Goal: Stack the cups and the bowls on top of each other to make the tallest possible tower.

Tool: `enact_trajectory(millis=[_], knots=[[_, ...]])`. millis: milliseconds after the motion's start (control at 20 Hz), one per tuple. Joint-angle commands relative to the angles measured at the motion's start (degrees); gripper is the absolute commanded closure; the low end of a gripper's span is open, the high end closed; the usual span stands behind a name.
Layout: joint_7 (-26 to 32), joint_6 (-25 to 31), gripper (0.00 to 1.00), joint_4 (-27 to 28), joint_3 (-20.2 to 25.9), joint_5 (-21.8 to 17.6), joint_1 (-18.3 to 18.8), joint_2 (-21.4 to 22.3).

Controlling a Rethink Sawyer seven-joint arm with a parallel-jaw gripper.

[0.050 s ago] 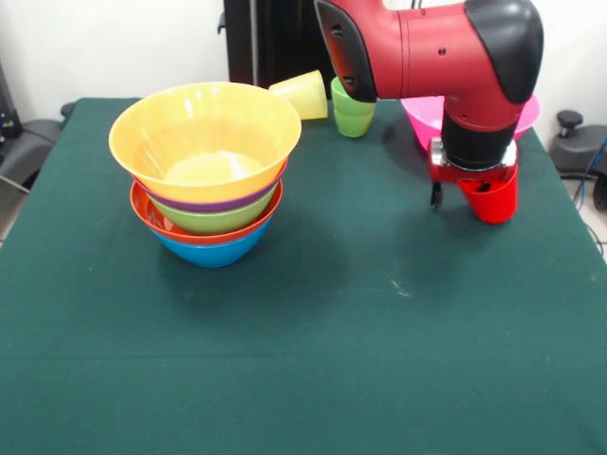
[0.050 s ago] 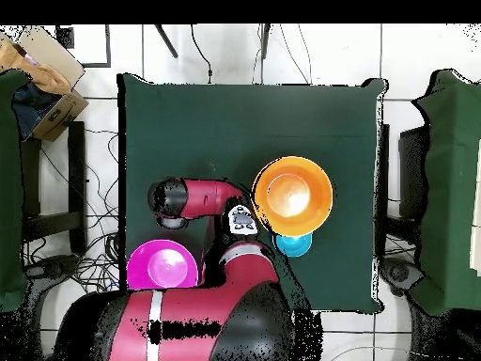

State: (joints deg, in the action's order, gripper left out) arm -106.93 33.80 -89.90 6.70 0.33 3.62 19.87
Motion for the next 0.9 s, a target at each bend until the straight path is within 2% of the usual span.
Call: enact_trajectory(millis=[50,350,400,900], knots=[[-3.2,-4.3,0.00,1.2,1.1,-3.9,-1.4,-2.9],[-3.8,-3.6,0.00,1.8,0.7,-3.2,-1.8,-3.2],[-4.2,-4.7,1.00,1.8,0.4,-3.3,-2.2,-3.1],[-3.3,-3.1,1.00,1.9,1.6,-2.5,-1.4,-3.3]])
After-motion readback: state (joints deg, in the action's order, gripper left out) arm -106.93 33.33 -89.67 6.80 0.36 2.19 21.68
